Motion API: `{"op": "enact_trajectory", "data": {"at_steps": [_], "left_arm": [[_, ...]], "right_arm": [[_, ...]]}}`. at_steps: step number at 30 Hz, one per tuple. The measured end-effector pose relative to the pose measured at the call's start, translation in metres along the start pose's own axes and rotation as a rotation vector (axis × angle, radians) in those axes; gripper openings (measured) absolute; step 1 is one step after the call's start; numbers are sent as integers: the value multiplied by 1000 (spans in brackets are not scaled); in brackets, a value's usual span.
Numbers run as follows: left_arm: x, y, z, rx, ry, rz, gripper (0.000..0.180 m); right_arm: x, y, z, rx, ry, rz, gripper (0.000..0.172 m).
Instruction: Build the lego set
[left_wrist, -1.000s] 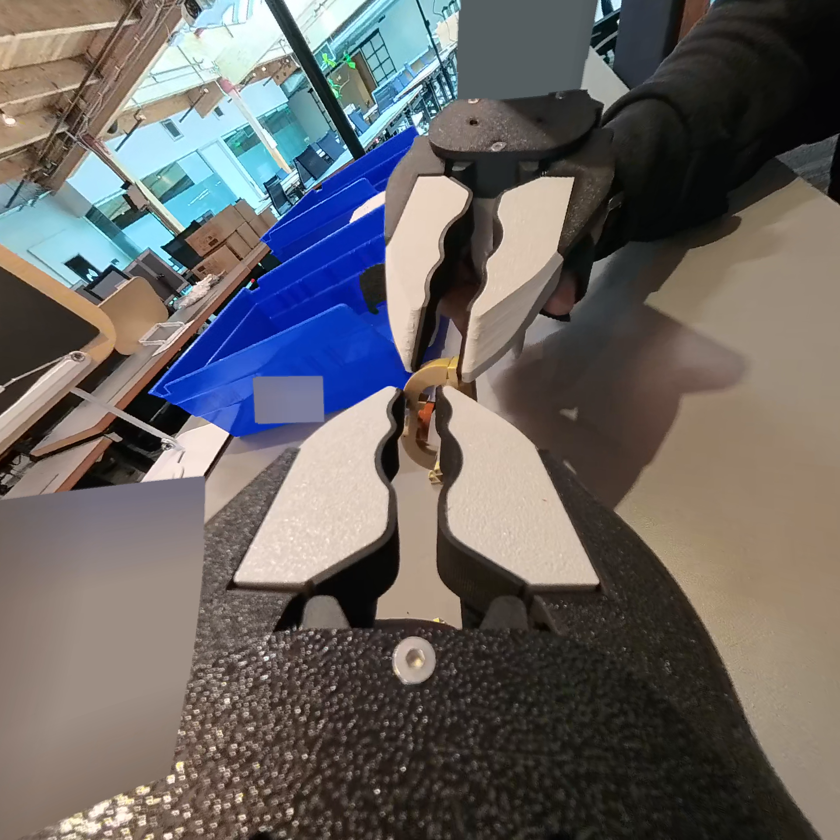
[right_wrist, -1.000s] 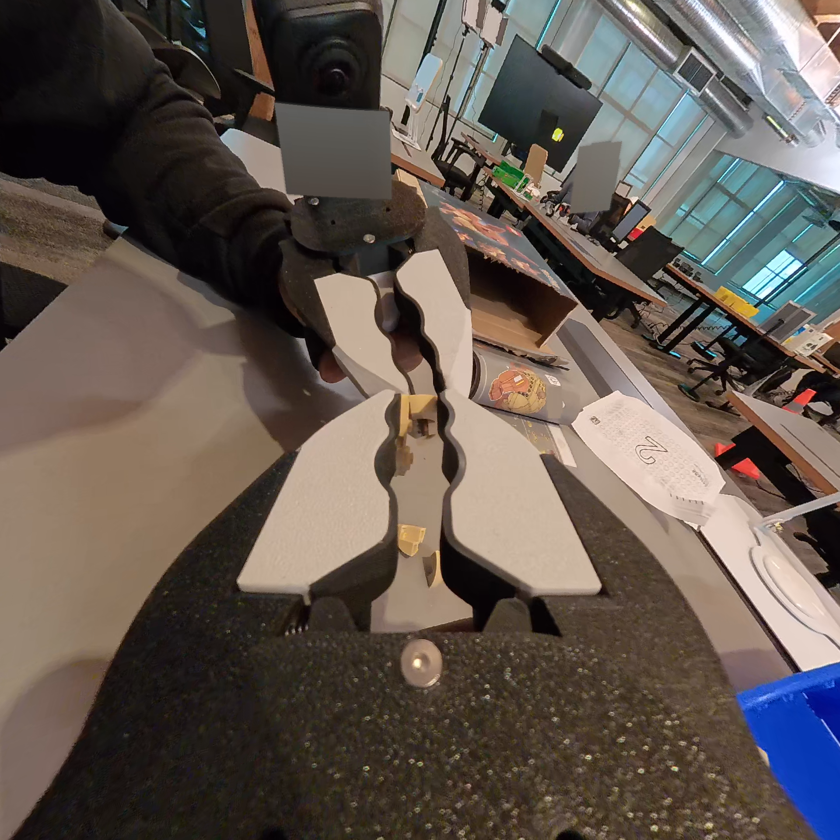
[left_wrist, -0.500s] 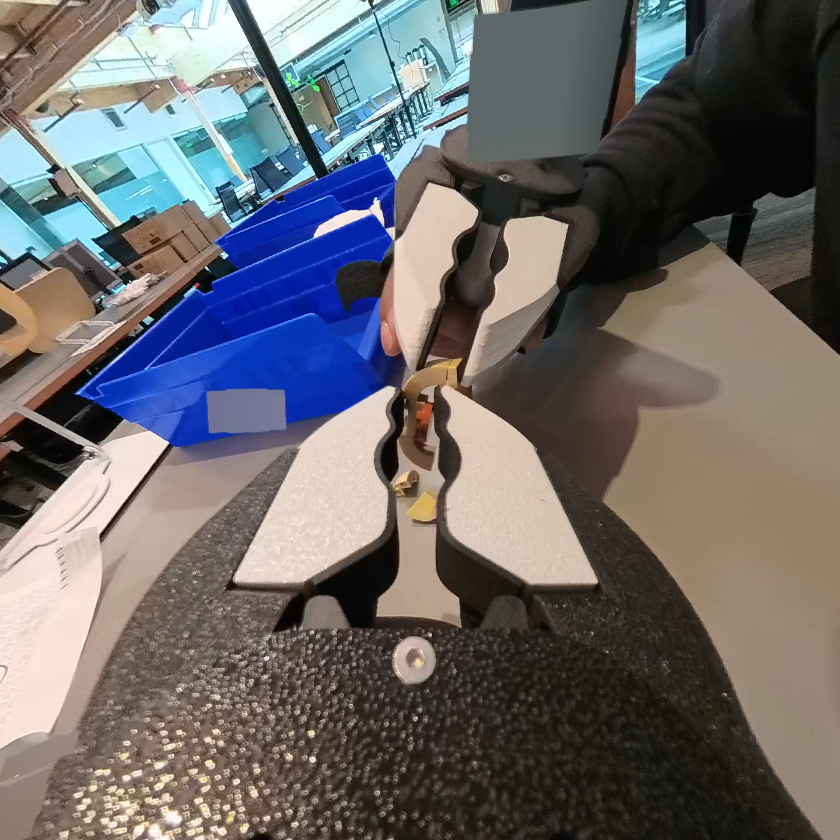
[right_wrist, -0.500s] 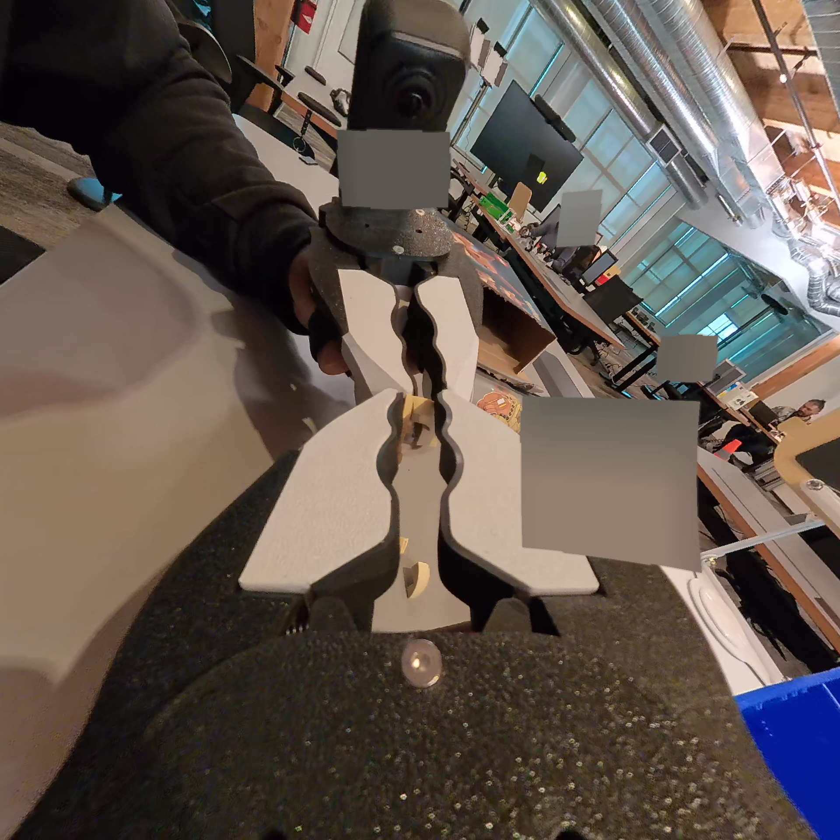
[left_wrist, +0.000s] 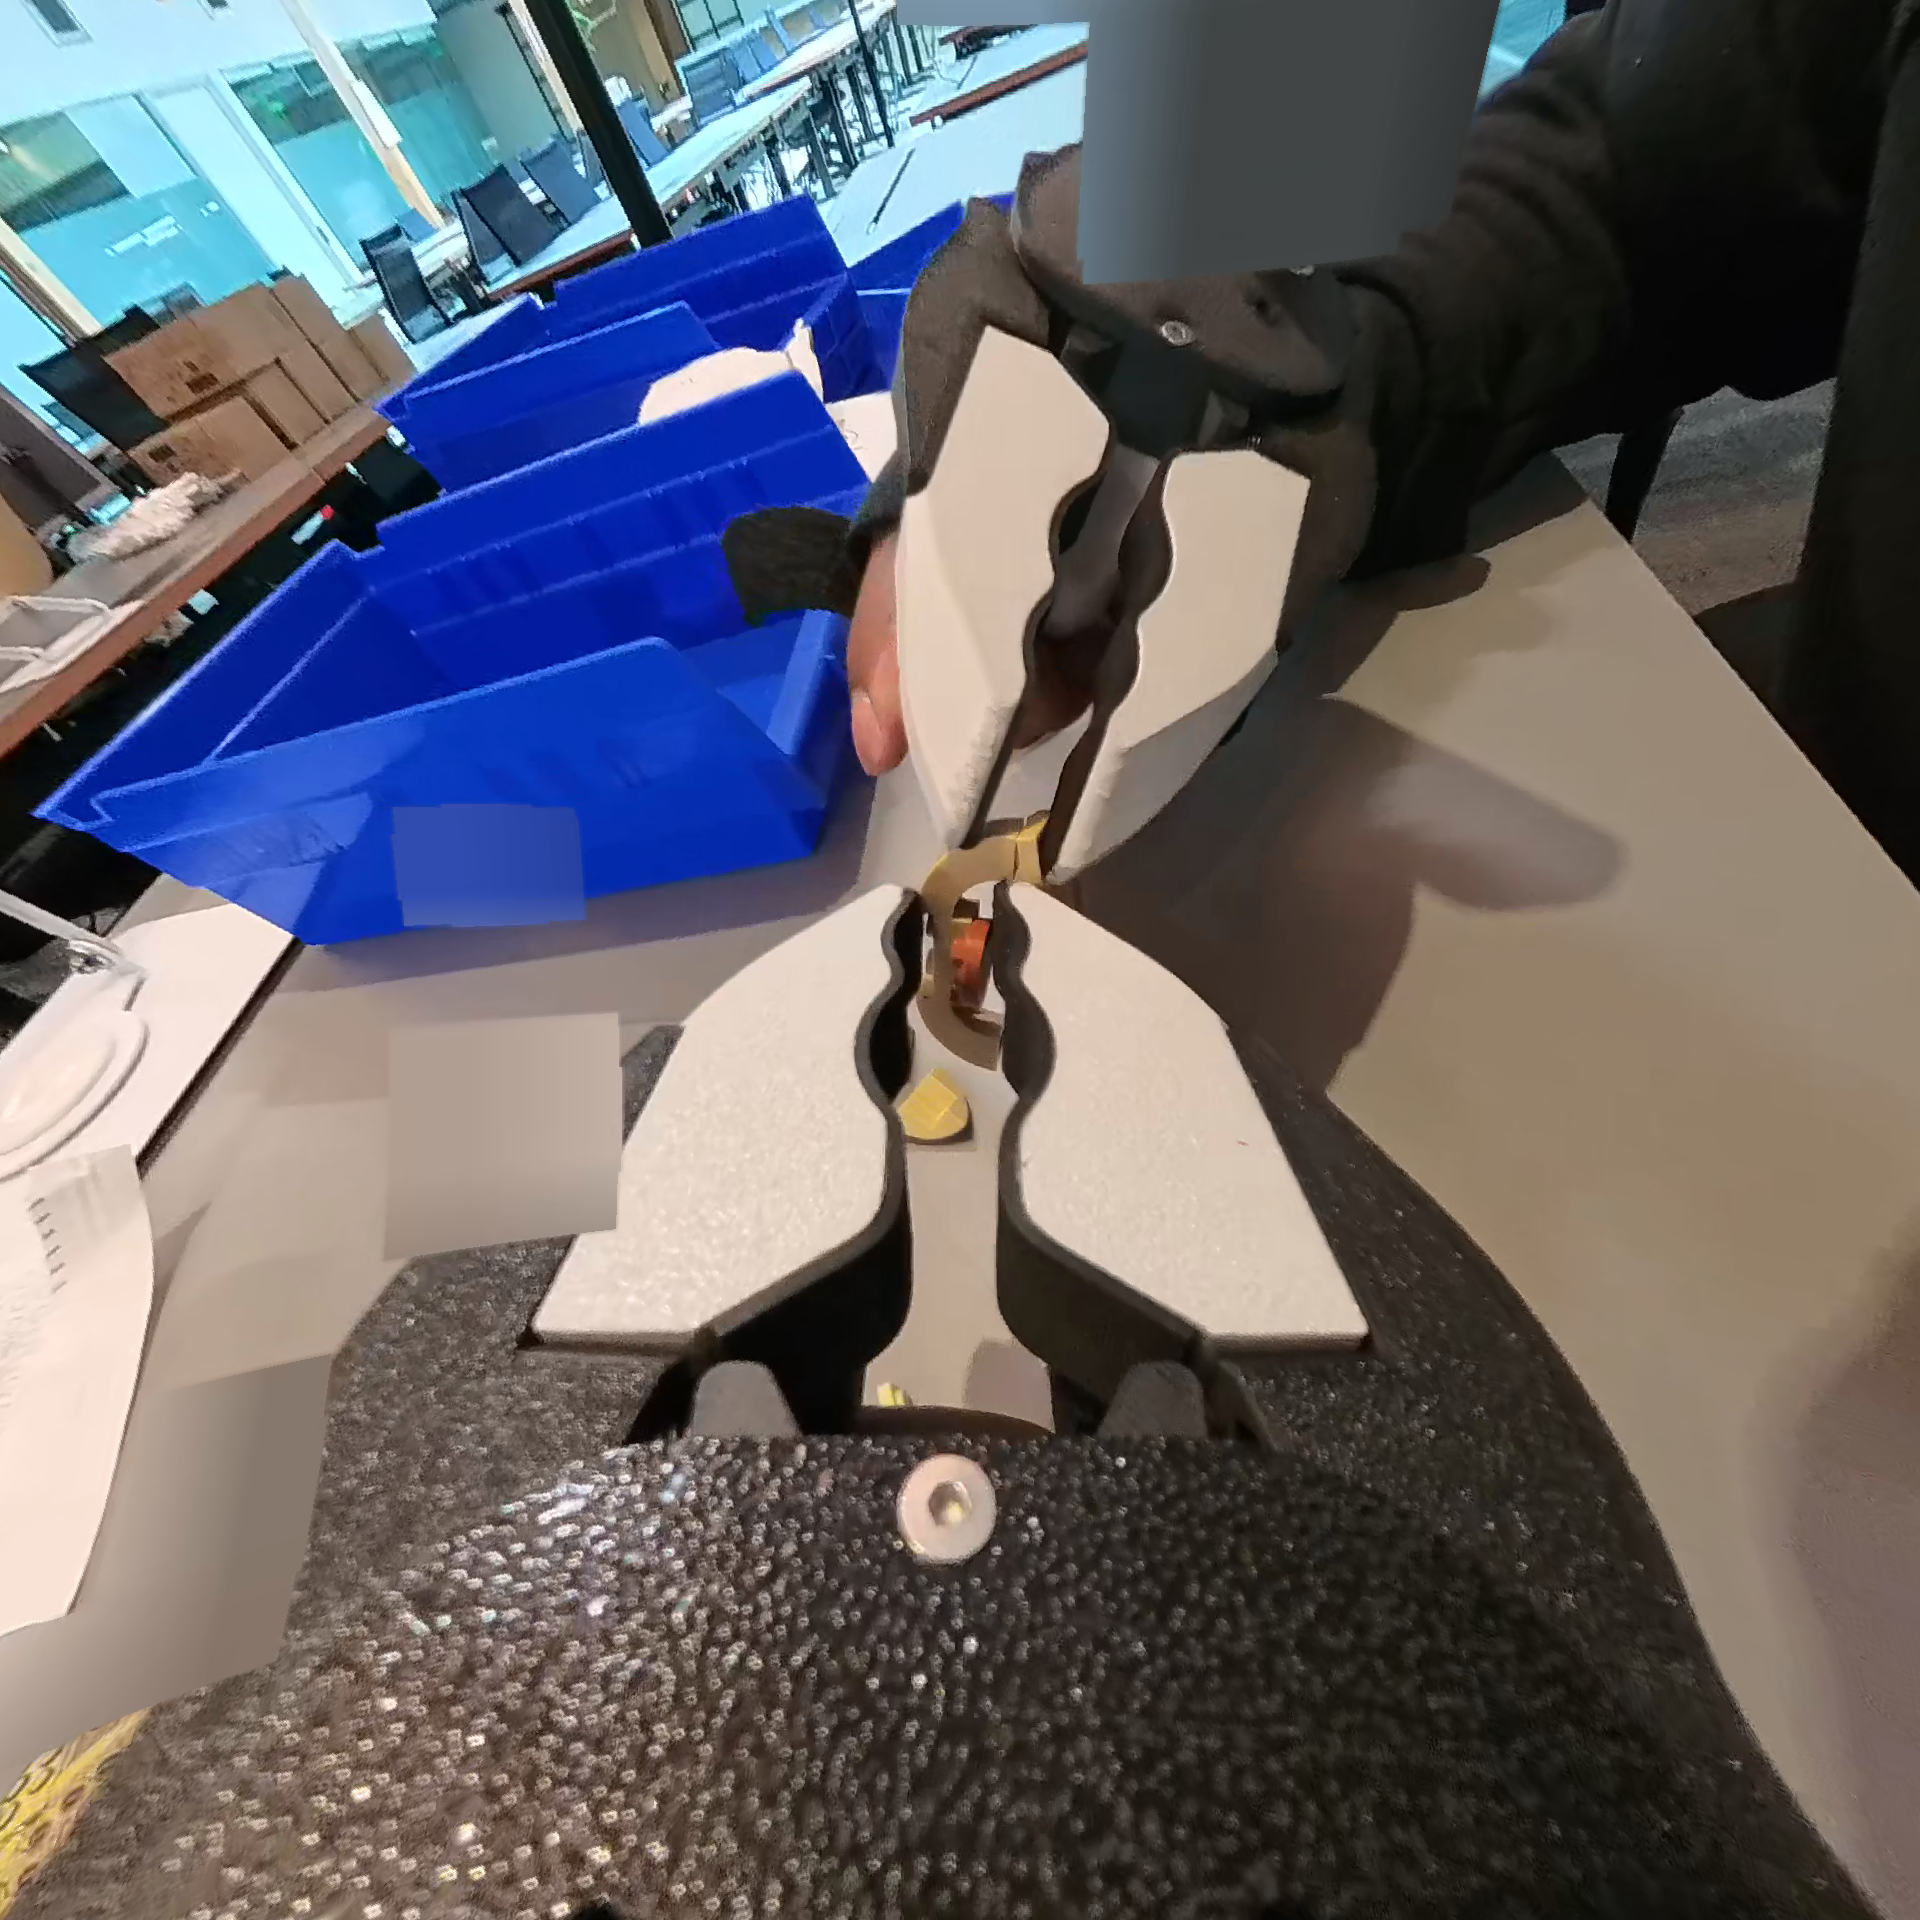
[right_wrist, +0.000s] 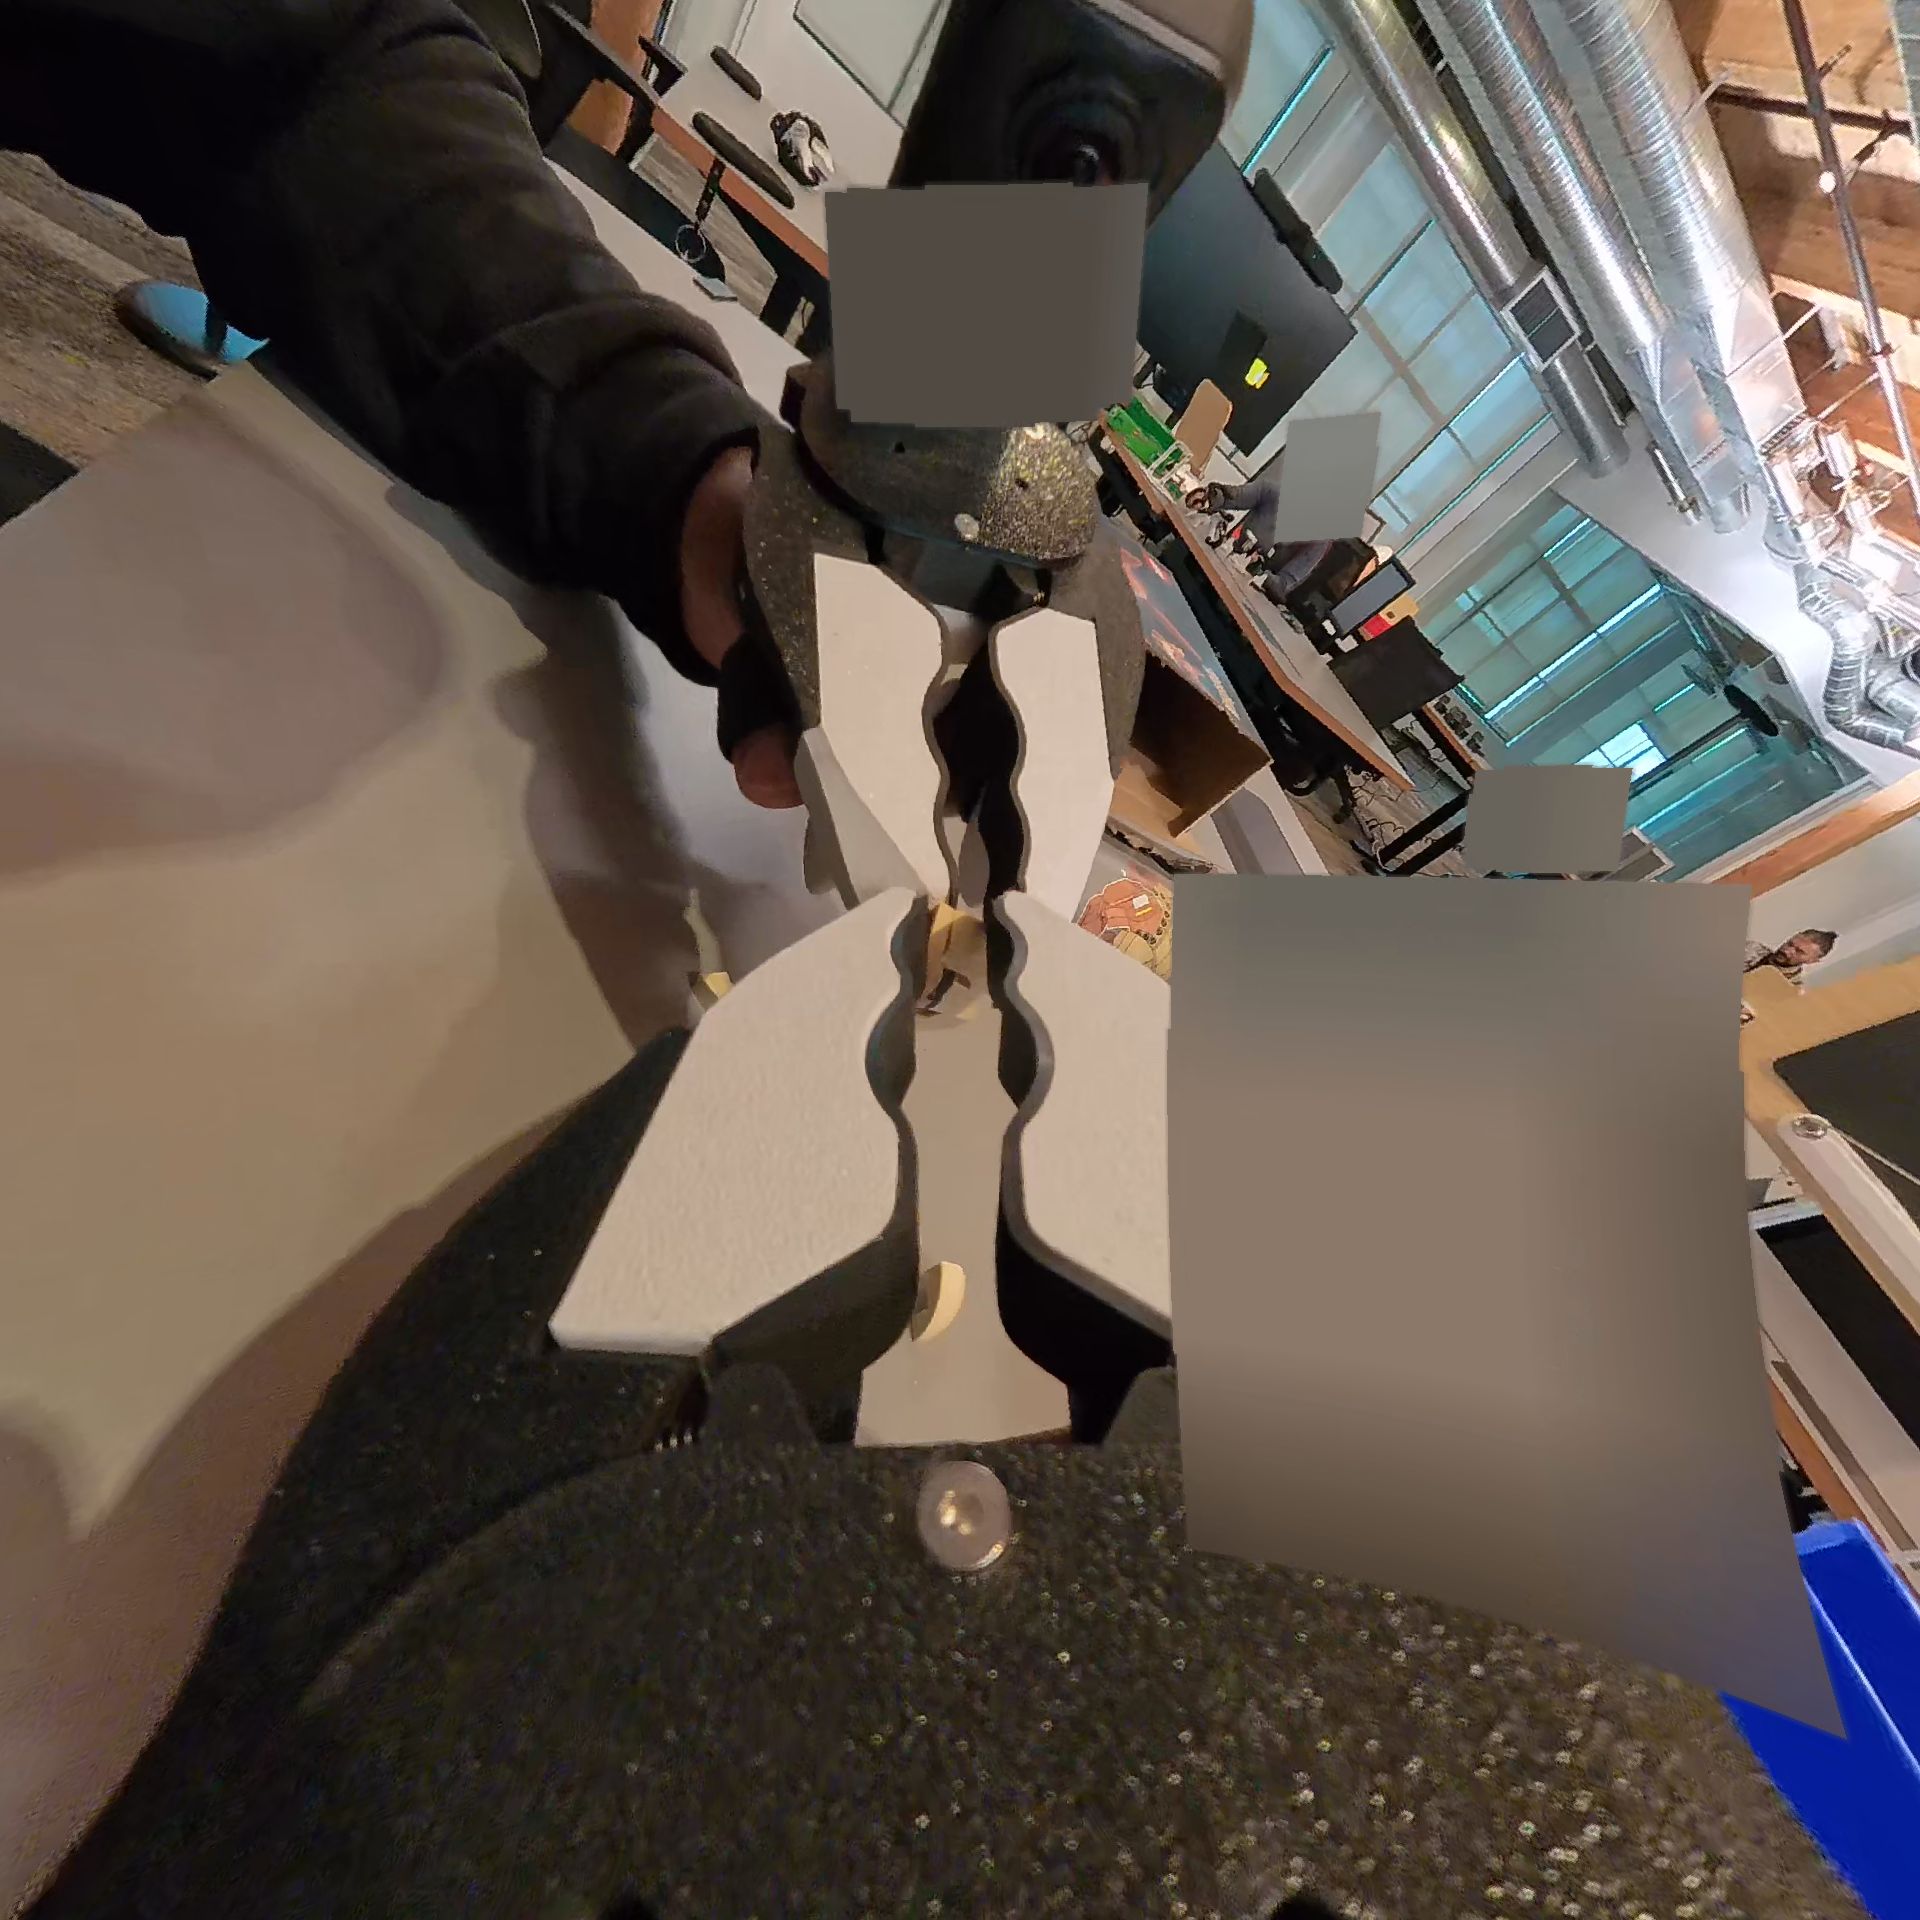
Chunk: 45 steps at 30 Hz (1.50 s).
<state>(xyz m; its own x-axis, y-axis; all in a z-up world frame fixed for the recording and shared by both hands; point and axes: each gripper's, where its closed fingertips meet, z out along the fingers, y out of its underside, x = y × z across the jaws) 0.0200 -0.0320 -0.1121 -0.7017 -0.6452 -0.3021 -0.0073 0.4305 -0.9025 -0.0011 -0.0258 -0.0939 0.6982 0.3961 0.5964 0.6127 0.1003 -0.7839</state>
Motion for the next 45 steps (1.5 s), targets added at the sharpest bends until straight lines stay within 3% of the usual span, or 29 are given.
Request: {"op": "enact_trajectory", "data": {"at_steps": [21, 40, 45], "left_arm": [[7, 9, 1, -74, 68, -65, 12], [16, 5, 1, -43, 166, -199, 12], [12, 9, 1, -49, 139, -180, 12]], "right_arm": [[-8, 5, 3, -71, -49, -29, 9], [-11, 0, 1, -45, -81, -9, 6], [-7, 4, 3, -81, -51, -3, 15]]}}
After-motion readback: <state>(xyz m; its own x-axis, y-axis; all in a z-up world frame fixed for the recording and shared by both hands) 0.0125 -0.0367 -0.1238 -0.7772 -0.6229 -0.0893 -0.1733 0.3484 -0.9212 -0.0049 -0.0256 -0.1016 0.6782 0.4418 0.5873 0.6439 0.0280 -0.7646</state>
